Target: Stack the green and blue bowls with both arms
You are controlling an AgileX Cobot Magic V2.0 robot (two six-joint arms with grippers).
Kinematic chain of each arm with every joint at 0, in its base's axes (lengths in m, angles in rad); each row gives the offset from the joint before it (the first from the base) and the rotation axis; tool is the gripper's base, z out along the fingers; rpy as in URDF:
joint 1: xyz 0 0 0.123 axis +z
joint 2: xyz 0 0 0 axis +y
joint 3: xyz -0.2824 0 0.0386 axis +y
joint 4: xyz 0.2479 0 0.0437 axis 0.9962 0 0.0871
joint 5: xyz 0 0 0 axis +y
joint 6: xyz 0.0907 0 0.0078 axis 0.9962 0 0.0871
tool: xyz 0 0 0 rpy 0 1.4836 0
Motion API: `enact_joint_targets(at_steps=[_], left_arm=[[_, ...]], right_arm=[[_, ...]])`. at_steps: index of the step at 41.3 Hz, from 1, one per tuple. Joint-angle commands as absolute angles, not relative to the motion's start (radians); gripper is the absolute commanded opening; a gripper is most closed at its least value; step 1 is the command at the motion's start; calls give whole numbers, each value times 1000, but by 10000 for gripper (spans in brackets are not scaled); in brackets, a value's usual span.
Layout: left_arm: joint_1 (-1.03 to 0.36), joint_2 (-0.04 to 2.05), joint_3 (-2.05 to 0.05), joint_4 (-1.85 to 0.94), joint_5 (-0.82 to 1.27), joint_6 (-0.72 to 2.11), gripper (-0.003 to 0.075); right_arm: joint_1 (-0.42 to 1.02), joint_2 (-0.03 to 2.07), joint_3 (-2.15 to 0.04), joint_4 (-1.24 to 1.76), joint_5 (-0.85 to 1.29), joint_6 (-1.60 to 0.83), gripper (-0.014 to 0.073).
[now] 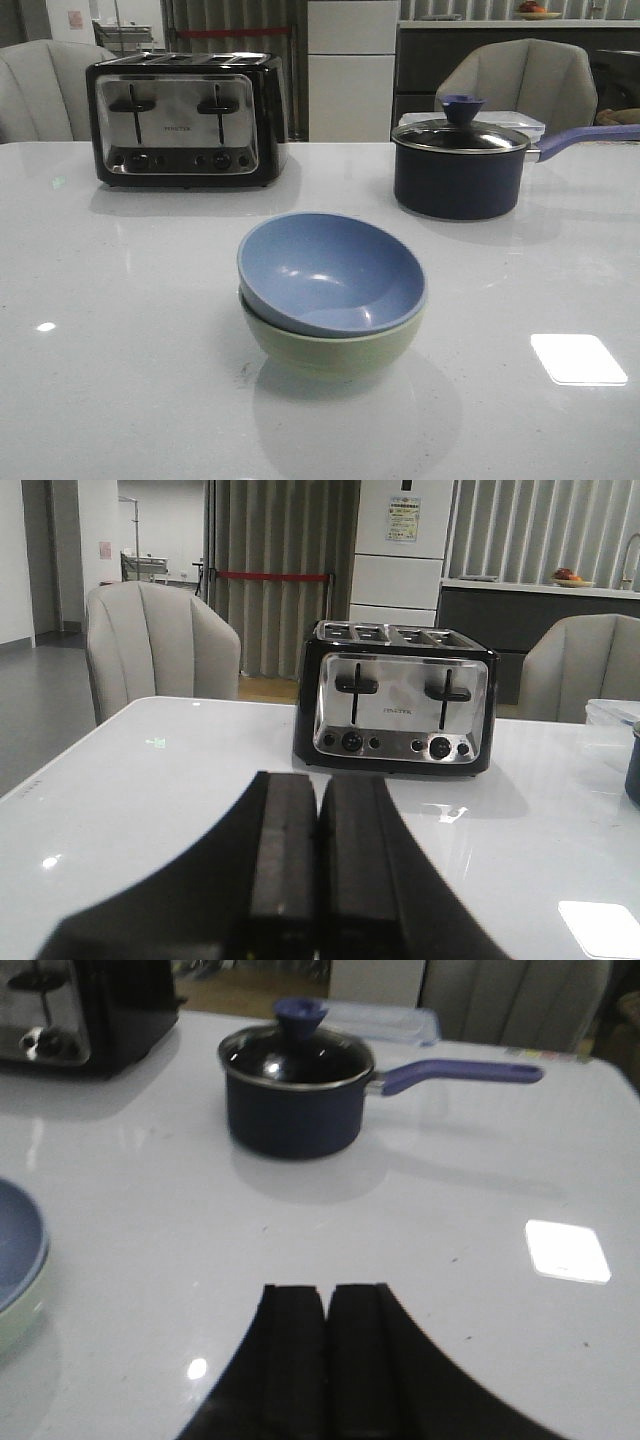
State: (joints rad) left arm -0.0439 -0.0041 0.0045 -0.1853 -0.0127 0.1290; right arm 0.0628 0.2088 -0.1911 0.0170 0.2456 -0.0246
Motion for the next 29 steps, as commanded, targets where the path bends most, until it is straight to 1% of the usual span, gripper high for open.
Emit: enact_joint_targets(at_steps=[1,6,10,29], left_arm=[[-51,-24,7,-193,-103,125,96],[-51,-24,7,-193,-103,125,96],[-51,-24,7,-193,-103,125,96],[-51,-24,7,-193,-103,125,96]], right_arm=[[8,116,-105,8,16,-25,52],[-7,21,-2,8,-43,-25,52],[-7,-27,23,8,-17,-25,52],[-6,-29,24,23,-29,-24,52]])
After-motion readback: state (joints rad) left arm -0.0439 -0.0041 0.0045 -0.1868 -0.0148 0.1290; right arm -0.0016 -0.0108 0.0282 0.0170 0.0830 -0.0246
